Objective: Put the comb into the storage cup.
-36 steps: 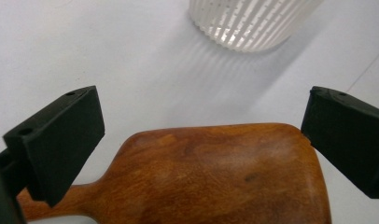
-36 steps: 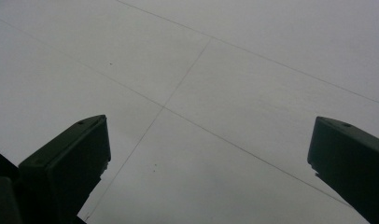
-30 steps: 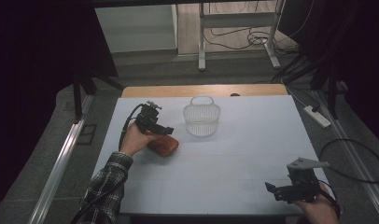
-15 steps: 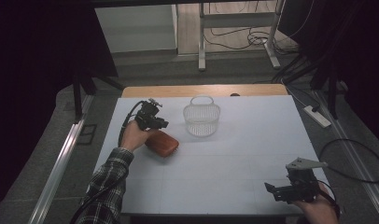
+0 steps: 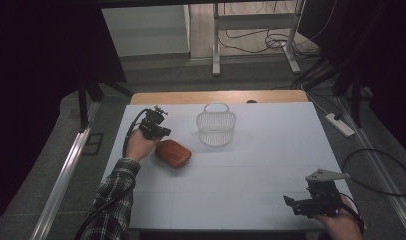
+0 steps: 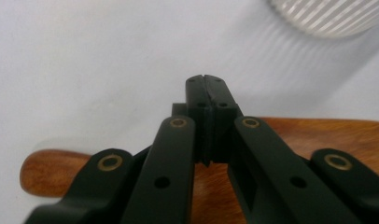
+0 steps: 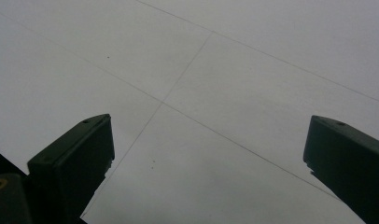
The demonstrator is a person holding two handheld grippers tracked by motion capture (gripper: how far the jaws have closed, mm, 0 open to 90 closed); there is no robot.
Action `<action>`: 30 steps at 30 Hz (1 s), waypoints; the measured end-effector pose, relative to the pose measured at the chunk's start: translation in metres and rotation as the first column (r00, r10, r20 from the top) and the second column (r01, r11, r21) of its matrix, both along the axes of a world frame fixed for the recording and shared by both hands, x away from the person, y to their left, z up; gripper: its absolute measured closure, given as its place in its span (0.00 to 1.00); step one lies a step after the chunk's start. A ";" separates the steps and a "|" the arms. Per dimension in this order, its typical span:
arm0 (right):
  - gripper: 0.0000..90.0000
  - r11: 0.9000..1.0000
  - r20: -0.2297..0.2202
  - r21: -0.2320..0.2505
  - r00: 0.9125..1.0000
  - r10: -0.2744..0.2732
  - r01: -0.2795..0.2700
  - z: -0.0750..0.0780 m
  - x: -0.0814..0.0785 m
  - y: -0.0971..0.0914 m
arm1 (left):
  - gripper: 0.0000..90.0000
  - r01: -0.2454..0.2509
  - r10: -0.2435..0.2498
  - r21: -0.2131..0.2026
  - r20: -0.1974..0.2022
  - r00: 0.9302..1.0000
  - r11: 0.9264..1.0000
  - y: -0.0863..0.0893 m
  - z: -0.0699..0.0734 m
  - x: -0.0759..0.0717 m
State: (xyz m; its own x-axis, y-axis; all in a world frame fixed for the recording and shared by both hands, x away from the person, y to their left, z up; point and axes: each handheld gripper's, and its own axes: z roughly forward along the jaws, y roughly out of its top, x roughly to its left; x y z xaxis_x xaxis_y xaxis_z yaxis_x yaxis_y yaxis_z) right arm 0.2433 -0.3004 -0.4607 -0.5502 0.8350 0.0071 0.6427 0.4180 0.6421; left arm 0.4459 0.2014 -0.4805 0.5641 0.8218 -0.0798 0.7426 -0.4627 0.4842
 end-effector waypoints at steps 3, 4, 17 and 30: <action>0.02 1.000 -0.003 -0.005 1.000 -0.003 0.003 0.000 0.000 0.000 | 0.99 -0.017 0.017 0.009 -0.013 1.000 1.000 0.004 -0.008 0.001; 0.03 1.000 -0.002 -0.005 1.000 -0.003 0.003 0.000 0.000 0.000 | 0.99 -0.019 0.020 0.013 -0.016 1.000 1.000 0.006 -0.010 0.001; 0.03 1.000 -0.005 -0.008 1.000 -0.003 0.003 0.000 0.000 0.001 | 0.99 -0.069 0.067 -0.030 -0.062 0.996 0.997 0.028 -0.029 -0.001; 0.03 1.000 -0.003 -0.014 1.000 -0.004 0.004 0.000 0.000 0.001 | 0.99 -0.108 0.104 -0.049 -0.082 0.991 0.993 0.044 -0.032 -0.021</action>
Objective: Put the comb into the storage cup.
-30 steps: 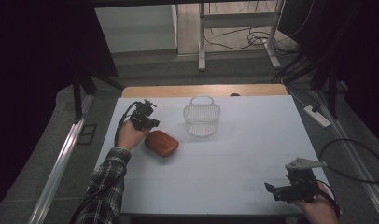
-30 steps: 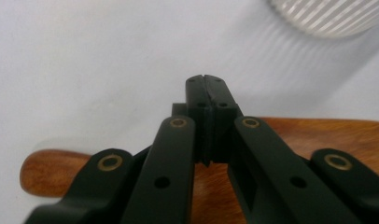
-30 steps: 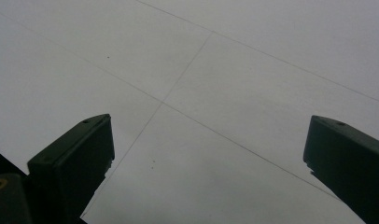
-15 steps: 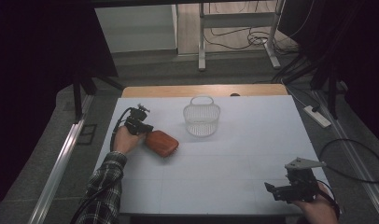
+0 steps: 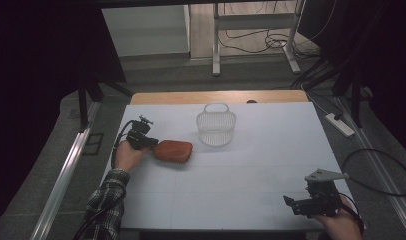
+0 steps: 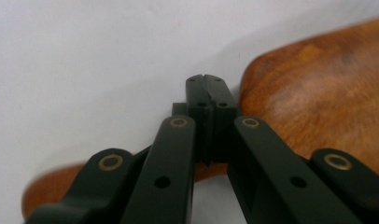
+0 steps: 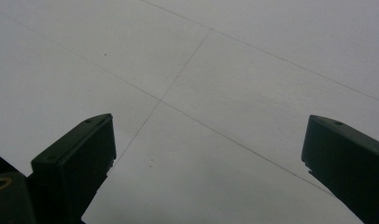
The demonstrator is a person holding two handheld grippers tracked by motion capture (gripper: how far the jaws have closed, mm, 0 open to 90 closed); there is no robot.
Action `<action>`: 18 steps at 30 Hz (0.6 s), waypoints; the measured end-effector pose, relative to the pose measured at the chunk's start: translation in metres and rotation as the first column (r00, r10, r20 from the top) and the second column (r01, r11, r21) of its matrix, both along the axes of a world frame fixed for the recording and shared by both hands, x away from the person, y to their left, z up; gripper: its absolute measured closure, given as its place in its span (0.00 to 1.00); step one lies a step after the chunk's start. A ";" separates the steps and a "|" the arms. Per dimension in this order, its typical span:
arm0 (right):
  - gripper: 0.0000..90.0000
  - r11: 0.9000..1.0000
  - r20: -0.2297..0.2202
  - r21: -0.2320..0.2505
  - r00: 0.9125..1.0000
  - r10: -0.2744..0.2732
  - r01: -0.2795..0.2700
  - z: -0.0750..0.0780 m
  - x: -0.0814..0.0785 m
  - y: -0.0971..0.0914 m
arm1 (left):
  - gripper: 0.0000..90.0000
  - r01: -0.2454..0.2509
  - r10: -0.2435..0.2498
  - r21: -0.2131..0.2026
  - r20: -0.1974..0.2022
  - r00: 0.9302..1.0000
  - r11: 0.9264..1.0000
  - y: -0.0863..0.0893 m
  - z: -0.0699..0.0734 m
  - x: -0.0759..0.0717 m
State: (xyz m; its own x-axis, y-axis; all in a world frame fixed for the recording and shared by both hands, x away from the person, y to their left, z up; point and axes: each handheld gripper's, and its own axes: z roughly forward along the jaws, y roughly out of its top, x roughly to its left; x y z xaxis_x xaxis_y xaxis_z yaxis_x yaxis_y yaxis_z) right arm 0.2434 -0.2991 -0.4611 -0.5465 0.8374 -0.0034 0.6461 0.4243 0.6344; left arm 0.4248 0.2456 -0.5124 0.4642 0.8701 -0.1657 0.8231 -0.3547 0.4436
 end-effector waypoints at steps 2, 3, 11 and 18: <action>0.03 1.000 0.000 -0.001 1.000 0.000 0.000 0.000 0.000 0.000 | 0.99 -0.002 0.002 0.007 -0.004 1.000 1.000 0.002 0.000 -0.005; 0.03 1.000 0.001 -0.001 1.000 0.001 -0.001 0.000 0.000 0.000 | 0.99 -0.004 0.004 0.009 -0.009 1.000 1.000 0.002 0.000 -0.008; 0.04 1.000 0.005 -0.008 1.000 0.008 -0.008 0.000 -0.001 0.001 | 0.99 -0.004 0.004 0.007 -0.009 1.000 1.000 0.006 -0.001 -0.026; 0.05 1.000 0.007 -0.013 1.000 0.019 -0.019 0.000 -0.001 0.002 | 0.99 -0.010 0.009 -0.003 -0.011 1.000 1.000 0.006 -0.002 -0.042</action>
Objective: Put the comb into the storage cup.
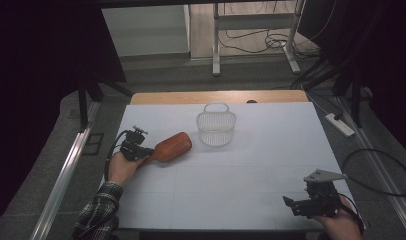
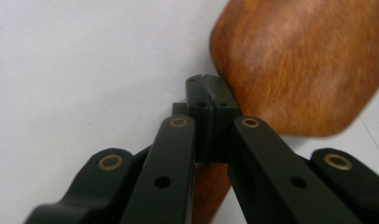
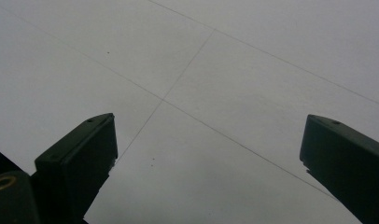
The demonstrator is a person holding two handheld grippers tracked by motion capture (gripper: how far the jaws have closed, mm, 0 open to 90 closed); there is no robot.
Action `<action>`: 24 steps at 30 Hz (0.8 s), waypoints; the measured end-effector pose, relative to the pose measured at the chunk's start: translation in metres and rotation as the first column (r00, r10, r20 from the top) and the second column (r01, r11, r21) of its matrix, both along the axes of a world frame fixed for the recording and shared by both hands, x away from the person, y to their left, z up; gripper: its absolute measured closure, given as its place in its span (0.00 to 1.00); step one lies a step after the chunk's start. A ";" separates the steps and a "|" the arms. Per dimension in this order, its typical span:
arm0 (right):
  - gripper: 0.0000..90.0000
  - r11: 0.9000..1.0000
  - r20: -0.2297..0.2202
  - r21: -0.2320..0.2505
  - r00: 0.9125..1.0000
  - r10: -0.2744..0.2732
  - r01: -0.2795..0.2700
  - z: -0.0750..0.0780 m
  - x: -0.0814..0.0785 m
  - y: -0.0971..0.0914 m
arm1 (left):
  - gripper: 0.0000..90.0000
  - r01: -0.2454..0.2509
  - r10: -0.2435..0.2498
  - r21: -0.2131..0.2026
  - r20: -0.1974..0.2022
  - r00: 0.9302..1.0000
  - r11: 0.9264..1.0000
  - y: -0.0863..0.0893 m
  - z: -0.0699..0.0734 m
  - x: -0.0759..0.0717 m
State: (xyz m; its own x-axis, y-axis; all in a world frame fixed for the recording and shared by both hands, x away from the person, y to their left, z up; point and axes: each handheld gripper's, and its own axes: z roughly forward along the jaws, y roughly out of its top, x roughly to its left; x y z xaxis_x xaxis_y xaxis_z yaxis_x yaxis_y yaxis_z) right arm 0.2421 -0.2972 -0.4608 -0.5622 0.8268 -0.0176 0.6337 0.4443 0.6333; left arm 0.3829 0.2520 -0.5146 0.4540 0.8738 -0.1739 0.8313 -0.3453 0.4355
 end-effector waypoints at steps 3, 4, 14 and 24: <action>0.05 1.000 0.003 -0.005 1.000 0.009 -0.009 0.000 0.000 0.001 | 0.99 -0.001 0.001 -0.009 -0.003 1.000 1.000 -0.001 0.000 -0.011; 0.05 1.000 0.004 -0.007 1.000 0.010 -0.010 0.000 0.000 0.001 | 0.99 -0.002 0.002 -0.010 -0.004 1.000 1.000 -0.001 0.000 -0.013; 0.05 1.000 0.005 -0.015 1.000 0.023 -0.023 0.000 -0.001 0.002 | 0.99 -0.007 0.007 -0.025 -0.003 1.000 1.000 -0.010 0.005 -0.033; 0.05 0.999 0.005 -0.021 1.000 0.030 -0.030 0.000 0.000 0.003 | 0.99 -0.023 0.023 -0.055 -0.003 1.000 0.998 -0.013 0.006 -0.044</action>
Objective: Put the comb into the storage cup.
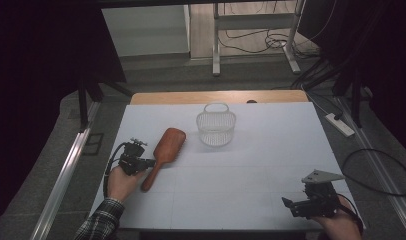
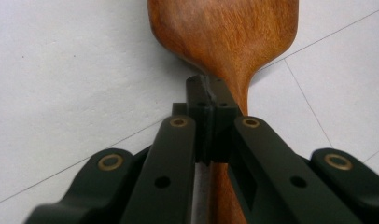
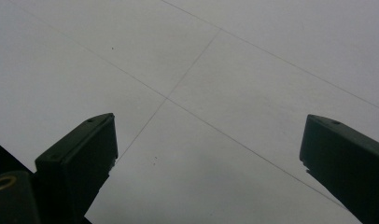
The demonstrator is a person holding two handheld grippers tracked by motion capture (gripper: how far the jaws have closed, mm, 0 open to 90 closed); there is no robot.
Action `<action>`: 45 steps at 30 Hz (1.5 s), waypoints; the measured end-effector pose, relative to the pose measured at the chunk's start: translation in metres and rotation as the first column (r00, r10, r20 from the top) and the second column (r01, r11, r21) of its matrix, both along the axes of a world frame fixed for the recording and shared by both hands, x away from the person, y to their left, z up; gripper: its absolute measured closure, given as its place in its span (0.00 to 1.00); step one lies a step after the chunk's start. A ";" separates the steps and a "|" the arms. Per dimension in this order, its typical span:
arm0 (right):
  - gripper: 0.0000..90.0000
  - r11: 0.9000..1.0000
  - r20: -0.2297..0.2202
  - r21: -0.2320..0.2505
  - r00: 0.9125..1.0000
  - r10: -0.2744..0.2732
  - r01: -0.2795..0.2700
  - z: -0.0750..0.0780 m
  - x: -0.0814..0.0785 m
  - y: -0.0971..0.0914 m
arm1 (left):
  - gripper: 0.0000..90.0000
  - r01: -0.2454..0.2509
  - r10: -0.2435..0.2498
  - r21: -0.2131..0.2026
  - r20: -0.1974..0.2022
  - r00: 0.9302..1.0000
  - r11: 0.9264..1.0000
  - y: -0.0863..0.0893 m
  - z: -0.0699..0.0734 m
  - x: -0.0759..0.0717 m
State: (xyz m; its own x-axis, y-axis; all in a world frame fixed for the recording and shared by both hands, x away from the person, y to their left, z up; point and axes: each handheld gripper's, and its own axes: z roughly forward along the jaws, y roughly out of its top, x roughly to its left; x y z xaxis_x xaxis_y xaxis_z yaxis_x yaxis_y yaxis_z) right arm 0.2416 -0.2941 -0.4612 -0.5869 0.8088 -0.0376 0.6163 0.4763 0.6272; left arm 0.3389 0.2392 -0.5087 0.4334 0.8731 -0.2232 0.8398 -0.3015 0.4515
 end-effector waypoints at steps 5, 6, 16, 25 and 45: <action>0.05 1.000 0.002 -0.001 1.000 0.000 0.000 0.000 0.000 0.000 | 0.99 -0.020 0.020 -0.019 0.020 1.000 1.000 0.005 0.005 -0.003; 0.05 1.000 0.002 0.000 1.000 0.000 0.000 0.000 0.000 0.000 | 0.99 -0.025 0.026 -0.027 0.026 0.999 0.999 0.006 0.006 -0.004; 0.05 1.000 0.004 -0.004 1.000 0.004 -0.004 0.000 0.000 0.001 | 0.79 -0.029 0.032 -0.036 0.074 0.997 0.999 0.011 0.015 -0.019; 0.05 1.000 0.006 -0.007 1.000 0.005 -0.005 0.000 0.000 0.001 | 0.48 -0.035 0.037 -0.021 0.090 0.995 0.999 0.005 0.018 -0.017; 0.04 1.000 -0.005 -0.017 1.000 0.009 -0.009 -0.001 0.000 0.002 | 0.02 0.049 -0.042 -0.072 0.097 0.994 0.996 -0.007 0.015 -0.008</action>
State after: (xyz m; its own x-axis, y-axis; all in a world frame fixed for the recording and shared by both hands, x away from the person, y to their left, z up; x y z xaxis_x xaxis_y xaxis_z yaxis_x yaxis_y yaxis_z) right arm 0.2418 -0.2923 -0.4619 -0.5943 0.8028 -0.0484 0.6150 0.4923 0.6159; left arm 0.3306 0.2317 -0.4940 0.4946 0.8346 -0.2424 0.7782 -0.3012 0.5511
